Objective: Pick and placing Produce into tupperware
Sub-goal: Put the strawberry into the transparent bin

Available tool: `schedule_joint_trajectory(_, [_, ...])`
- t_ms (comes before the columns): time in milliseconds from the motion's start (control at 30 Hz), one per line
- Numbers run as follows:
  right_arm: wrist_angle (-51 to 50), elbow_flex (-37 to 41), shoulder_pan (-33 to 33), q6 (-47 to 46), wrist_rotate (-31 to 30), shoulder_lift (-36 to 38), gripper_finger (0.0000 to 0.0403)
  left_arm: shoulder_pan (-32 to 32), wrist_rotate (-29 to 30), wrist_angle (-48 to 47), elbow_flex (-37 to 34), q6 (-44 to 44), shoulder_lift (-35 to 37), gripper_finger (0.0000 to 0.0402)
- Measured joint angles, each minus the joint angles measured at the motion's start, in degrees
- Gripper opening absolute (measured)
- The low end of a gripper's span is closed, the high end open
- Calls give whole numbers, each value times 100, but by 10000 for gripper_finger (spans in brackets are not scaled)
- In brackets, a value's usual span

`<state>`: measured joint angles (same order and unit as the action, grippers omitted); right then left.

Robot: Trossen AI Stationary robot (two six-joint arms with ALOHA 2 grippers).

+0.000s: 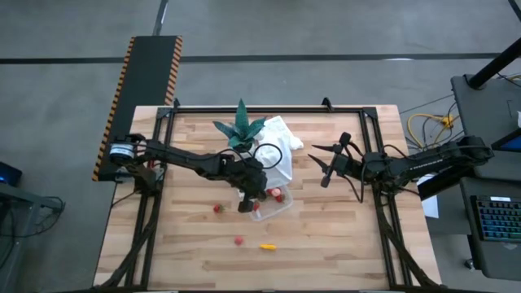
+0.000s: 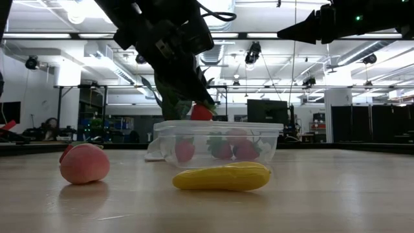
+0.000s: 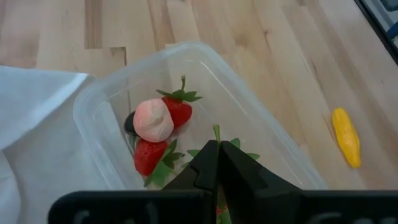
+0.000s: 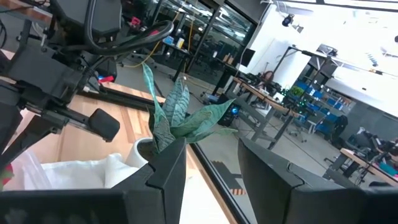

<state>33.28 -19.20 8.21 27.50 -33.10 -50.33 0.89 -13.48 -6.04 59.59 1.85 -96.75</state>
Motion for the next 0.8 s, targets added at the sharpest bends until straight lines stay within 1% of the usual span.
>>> schedule_joint_trajectory(433, [0, 0, 0, -2, 1, 0, 139, 0, 0, -4, -15, -2, 0, 4])
schedule_joint_trajectory(500, [0, 0, 0, -2, 0, 0, 139, 0, 4, -2, -15, -4, 0, 16])
schedule_joint_trajectory(700, [0, 0, 0, -2, 1, 0, 139, 0, 24, -2, -15, -4, 0, 70])
schedule_joint_trajectory(800, [0, 0, 0, -2, 0, 0, 139, 0, 23, -281, -8, -15, 148, 86])
